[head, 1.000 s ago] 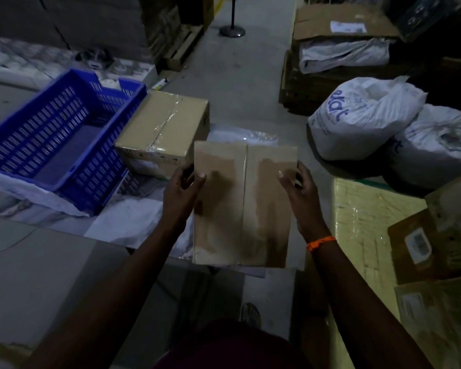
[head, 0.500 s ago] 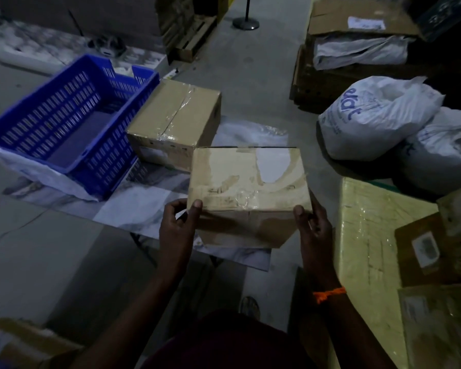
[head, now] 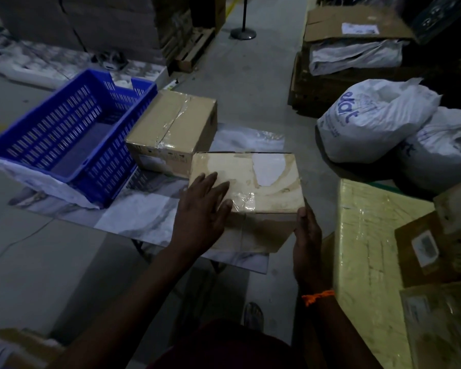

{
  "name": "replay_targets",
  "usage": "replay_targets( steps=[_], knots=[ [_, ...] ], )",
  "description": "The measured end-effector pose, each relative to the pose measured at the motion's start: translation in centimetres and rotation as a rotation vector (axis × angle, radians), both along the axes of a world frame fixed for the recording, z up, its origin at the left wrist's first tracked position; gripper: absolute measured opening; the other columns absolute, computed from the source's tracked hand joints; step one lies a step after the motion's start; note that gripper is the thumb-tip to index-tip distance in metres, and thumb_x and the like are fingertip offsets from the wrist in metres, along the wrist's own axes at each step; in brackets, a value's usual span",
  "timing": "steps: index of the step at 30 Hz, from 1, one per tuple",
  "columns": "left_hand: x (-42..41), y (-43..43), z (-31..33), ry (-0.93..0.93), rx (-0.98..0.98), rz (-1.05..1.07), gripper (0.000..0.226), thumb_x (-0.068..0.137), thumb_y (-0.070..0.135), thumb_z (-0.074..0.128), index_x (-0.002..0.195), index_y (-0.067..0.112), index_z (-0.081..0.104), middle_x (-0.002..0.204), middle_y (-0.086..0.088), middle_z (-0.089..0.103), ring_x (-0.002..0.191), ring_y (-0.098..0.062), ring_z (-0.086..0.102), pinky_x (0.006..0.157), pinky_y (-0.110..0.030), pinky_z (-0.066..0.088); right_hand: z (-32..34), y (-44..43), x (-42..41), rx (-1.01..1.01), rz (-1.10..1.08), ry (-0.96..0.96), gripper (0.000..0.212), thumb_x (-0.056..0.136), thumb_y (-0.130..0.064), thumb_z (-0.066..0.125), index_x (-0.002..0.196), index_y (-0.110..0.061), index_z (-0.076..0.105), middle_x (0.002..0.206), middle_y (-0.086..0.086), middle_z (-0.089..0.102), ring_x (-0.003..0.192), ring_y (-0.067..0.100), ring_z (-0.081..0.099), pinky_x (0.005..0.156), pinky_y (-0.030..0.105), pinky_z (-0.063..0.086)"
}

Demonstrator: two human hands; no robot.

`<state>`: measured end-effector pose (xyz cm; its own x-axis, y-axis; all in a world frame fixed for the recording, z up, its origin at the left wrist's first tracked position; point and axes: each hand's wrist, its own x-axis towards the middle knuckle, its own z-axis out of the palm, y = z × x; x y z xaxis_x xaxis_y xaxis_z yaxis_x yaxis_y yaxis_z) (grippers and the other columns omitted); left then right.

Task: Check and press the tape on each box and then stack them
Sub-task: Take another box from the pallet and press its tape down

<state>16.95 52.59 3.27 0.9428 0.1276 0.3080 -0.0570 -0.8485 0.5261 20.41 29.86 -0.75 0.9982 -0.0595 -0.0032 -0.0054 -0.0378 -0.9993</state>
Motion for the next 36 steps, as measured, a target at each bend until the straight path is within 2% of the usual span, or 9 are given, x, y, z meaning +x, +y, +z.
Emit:
replay_targets(
  steps=[5, 9, 11, 14, 17, 19, 24, 29, 36],
  knots=[
    [-2.1, 3.1, 0.4, 0.063, -0.194, 0.117, 0.052, 0.099, 0.053, 0.046, 0.138, 0.021, 0.059, 0.152, -0.002, 0.049, 0.138, -0.021, 0.047, 0.104, -0.054, 0.048, 1.0, 1.5, 0.0, 0.030, 0.045, -0.045, 0.042, 0.104, -0.053, 0.043, 0.135, -0.032, 0.064, 0.137, -0.004, 0.066, 0.130, 0.016, 0.059, 0.109, 0.047, 0.048],
    [-6.2, 7.1, 0.5, 0.110, -0.327, 0.314, 0.043, 0.099, 0.056, 0.048, 0.136, 0.036, 0.054, 0.151, 0.002, 0.050, 0.135, -0.021, 0.051, 0.107, -0.062, 0.042, 3.1, 4.4, 0.0, -0.126, 0.201, -0.194, 0.022, 0.099, -0.019, 0.068, 0.111, -0.036, 0.071, 0.114, -0.005, 0.074, 0.109, 0.008, 0.069, 0.090, 0.036, 0.059],
    [-7.6, 9.0, 1.1, 0.126, -0.387, 0.390, 0.033, 0.102, 0.036, 0.056, 0.134, 0.031, 0.058, 0.145, 0.000, 0.054, 0.131, -0.023, 0.052, 0.107, -0.049, 0.043, 3.3, 6.3, -0.4, -0.154, 0.248, -0.180, 0.027, 0.088, -0.031, 0.079, 0.111, -0.040, 0.068, 0.116, -0.011, 0.069, 0.111, 0.008, 0.067, 0.092, 0.029, 0.057],
    [-8.5, 11.4, 2.4, 0.123, -0.527, 0.378, 0.035, 0.099, 0.011, 0.058, 0.126, 0.033, 0.064, 0.134, 0.009, 0.058, 0.128, -0.015, 0.052, 0.098, -0.035, 0.045, 2.1, 8.5, -0.7, -0.284, 0.215, 0.010, 0.093, 0.058, -0.078, 0.081, 0.136, -0.034, 0.056, 0.143, -0.003, 0.049, 0.135, 0.017, 0.046, 0.108, 0.030, 0.046],
    [-8.5, 13.7, 3.0, 0.132, -0.636, 0.417, 0.027, 0.102, 0.035, 0.056, 0.127, 0.032, 0.066, 0.128, 0.002, 0.065, 0.116, -0.016, 0.059, 0.088, -0.034, 0.048, 0.4, 10.2, -1.5, -0.510, 0.275, 0.289, 0.135, 0.047, -0.080, 0.086, 0.158, -0.031, 0.029, 0.165, 0.012, 0.018, 0.151, 0.032, 0.020, 0.121, 0.048, 0.033],
    [-8.0, 14.2, 3.5, 0.172, -0.666, 0.476, 0.045, 0.101, 0.057, 0.047, 0.122, 0.020, 0.064, 0.115, -0.003, 0.066, 0.103, -0.018, 0.062, 0.081, -0.034, 0.048, -1.1, 10.5, -1.9, -0.428, 0.314, 0.256, 0.141, 0.044, -0.079, 0.088, 0.161, -0.037, 0.021, 0.159, 0.013, 0.032, 0.146, 0.031, 0.035, 0.116, 0.053, 0.041],
    [-7.7, 14.9, 4.0, 0.234, -0.631, 0.549, 0.070, 0.095, 0.075, 0.033, 0.073, 0.013, 0.060, 0.074, -0.004, 0.062, 0.067, -0.017, 0.059, 0.062, -0.030, 0.042, -1.6, 10.3, -0.5, -0.088, 0.247, 0.229, 0.084, 0.074, -0.070, 0.079, 0.146, -0.033, 0.052, 0.139, -0.011, 0.062, 0.129, 0.010, 0.059, 0.111, 0.047, 0.049],
    [-11.0, 15.6, -0.5, 0.362, -0.869, 0.514, 0.063, 0.081, 0.063, 0.070, 0.130, 0.024, 0.062, 0.115, -0.002, 0.070, 0.105, -0.022, 0.069, 0.093, -0.049, 0.057, -1.5, 9.2, -1.5, -0.115, 0.103, 0.145, 0.061, 0.092, -0.041, 0.075, 0.146, -0.025, 0.052, 0.130, 0.002, 0.064, 0.118, 0.015, 0.063, 0.088, 0.023, 0.054],
    [-12.1, 13.4, -2.9, 0.336, -0.888, 0.442, 0.061, 0.084, 0.058, 0.068, 0.140, 0.036, 0.056, 0.126, -0.003, 0.067, 0.110, -0.022, 0.067, 0.093, -0.052, 0.057, -2.4, 6.0, -2.4, -0.228, 0.074, 0.112, 0.051, 0.082, -0.054, 0.074, 0.130, -0.037, 0.067, 0.123, 0.005, 0.068, 0.112, 0.019, 0.068, 0.092, 0.041, 0.059]
  ],
)
